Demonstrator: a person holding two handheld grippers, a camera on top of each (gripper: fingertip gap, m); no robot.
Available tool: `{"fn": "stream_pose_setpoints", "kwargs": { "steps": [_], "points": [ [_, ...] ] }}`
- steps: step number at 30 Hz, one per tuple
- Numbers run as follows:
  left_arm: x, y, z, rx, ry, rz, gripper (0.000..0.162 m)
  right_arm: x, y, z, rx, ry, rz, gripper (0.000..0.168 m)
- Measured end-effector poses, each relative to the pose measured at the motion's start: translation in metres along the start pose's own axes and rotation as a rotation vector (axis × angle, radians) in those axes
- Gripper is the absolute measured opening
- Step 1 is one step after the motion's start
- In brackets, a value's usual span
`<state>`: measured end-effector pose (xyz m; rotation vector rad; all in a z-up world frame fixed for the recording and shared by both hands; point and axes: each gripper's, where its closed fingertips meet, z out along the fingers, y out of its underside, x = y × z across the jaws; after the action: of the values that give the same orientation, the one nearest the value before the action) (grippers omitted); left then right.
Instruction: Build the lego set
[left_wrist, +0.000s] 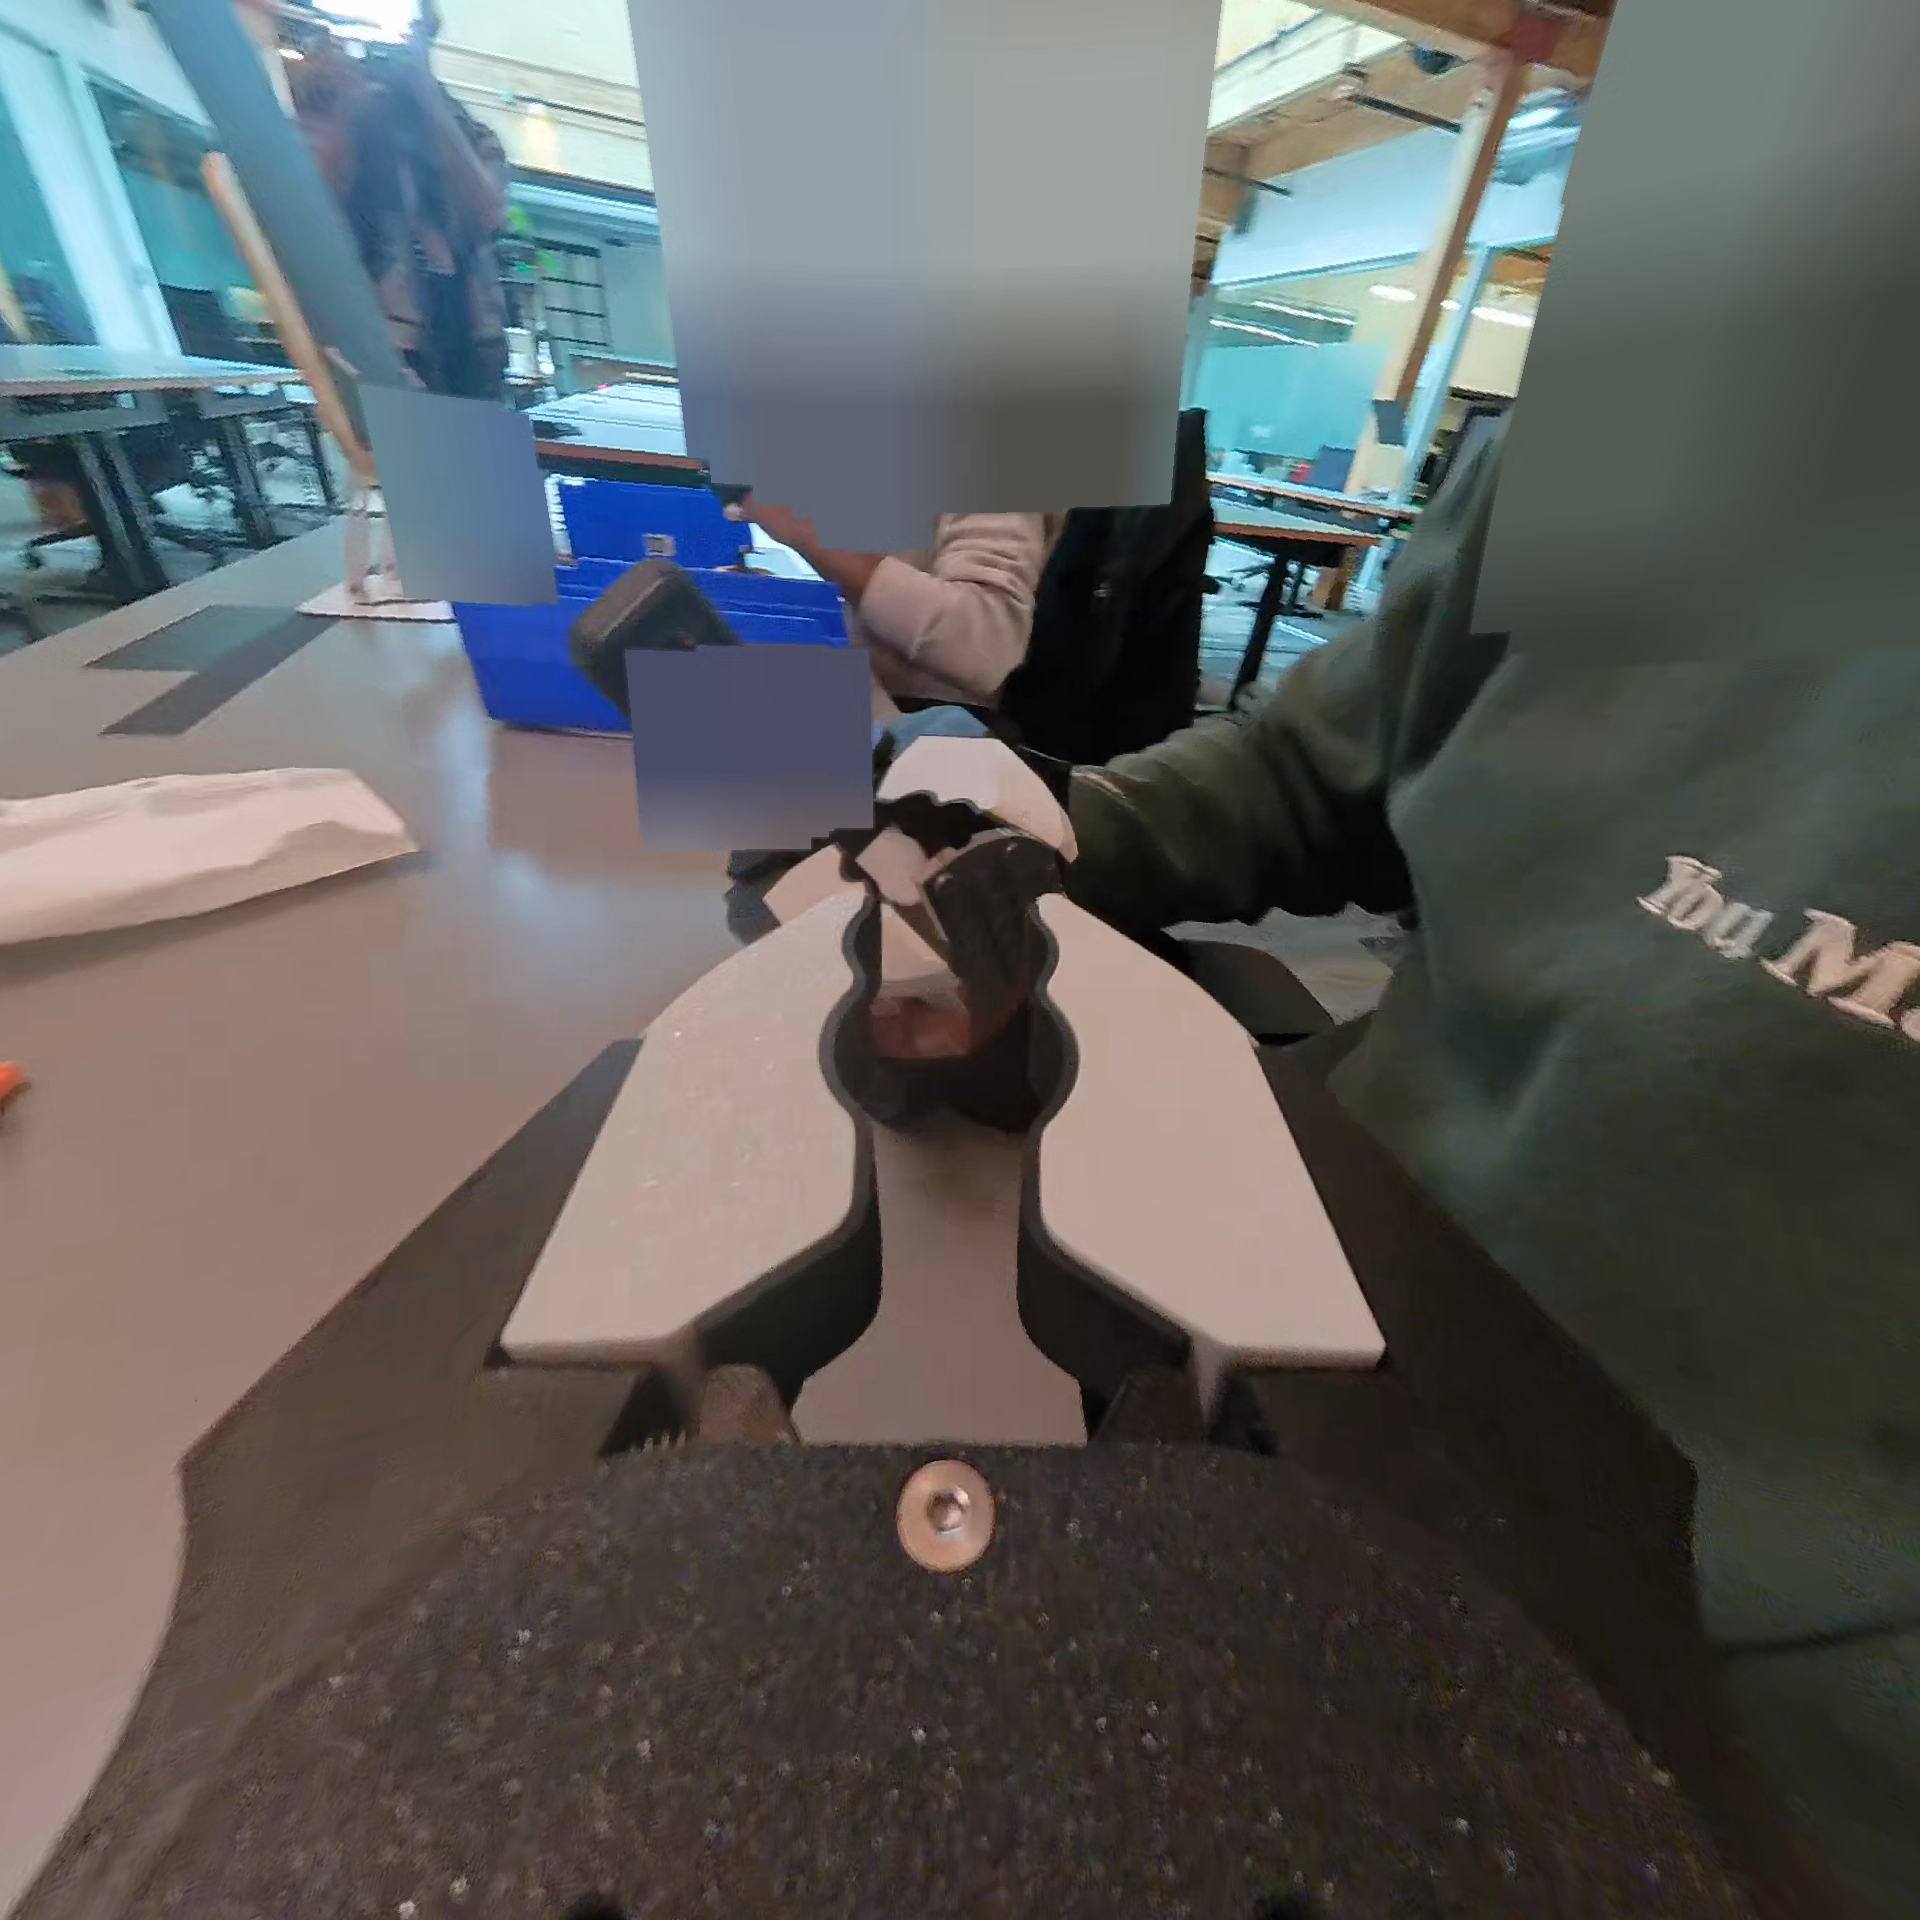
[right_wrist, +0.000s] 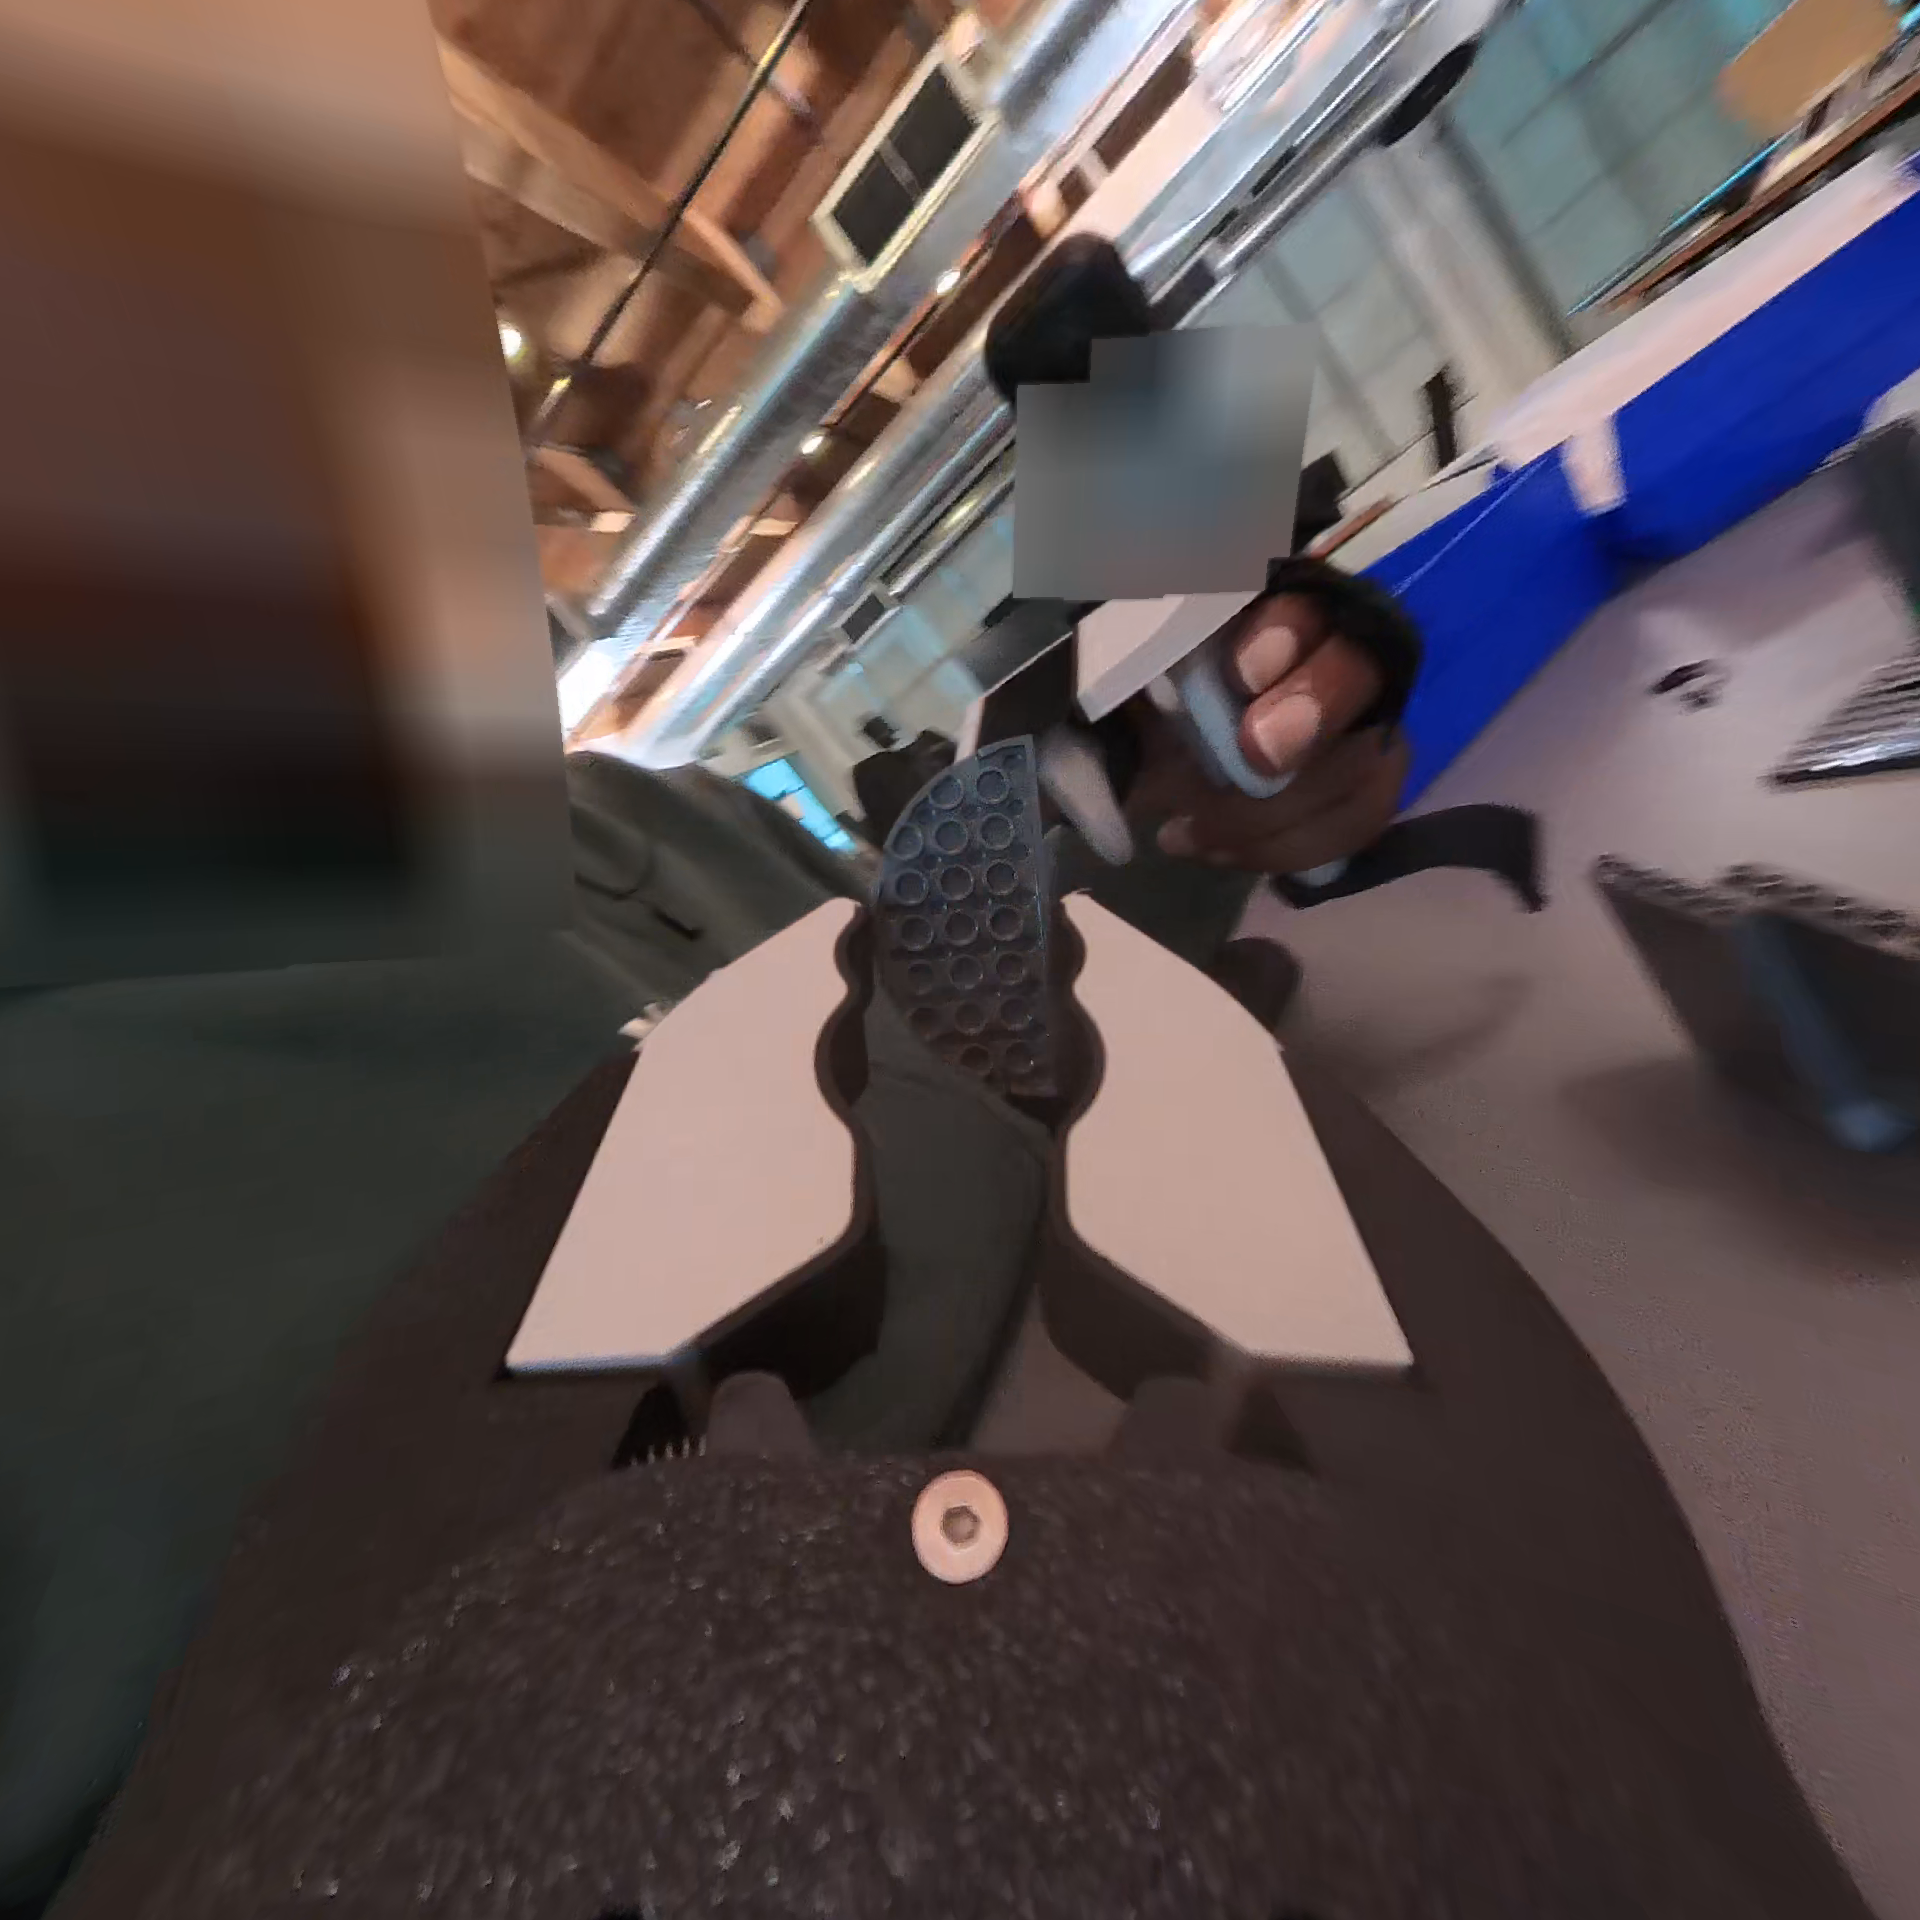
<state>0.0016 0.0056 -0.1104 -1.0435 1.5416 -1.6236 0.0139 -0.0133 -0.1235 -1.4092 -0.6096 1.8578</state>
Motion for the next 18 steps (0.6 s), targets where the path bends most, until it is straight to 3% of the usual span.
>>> {"fn": "stream_pose_setpoints", "kwargs": {
  "steps": [4,6,9,16,18],
  "points": [
    [0.021,0.007,0.004,-0.041,0.111,0.045,0.023,-0.010,0.018,0.014,-0.116,-0.116,0.094,0.033],
    [0.033,0.013,0.006,-0.090,0.167,0.074,0.012,-0.012,0.022,0.021,-0.146,-0.144,0.115,0.033],
    [0.038,0.011,0.005,-0.096,0.179,0.101,0.010,-0.016,0.024,0.026,-0.176,-0.174,0.113,0.033],
    [0.038,0.012,-0.001,-0.116,0.233,0.086,0.004,-0.014,0.019,0.027,-0.168,-0.145,0.068,0.027],
    [0.039,0.014,-0.002,-0.129,0.265,0.071,0.004,-0.013,0.024,0.028,-0.203,-0.113,0.018,0.032]
  ]
}}
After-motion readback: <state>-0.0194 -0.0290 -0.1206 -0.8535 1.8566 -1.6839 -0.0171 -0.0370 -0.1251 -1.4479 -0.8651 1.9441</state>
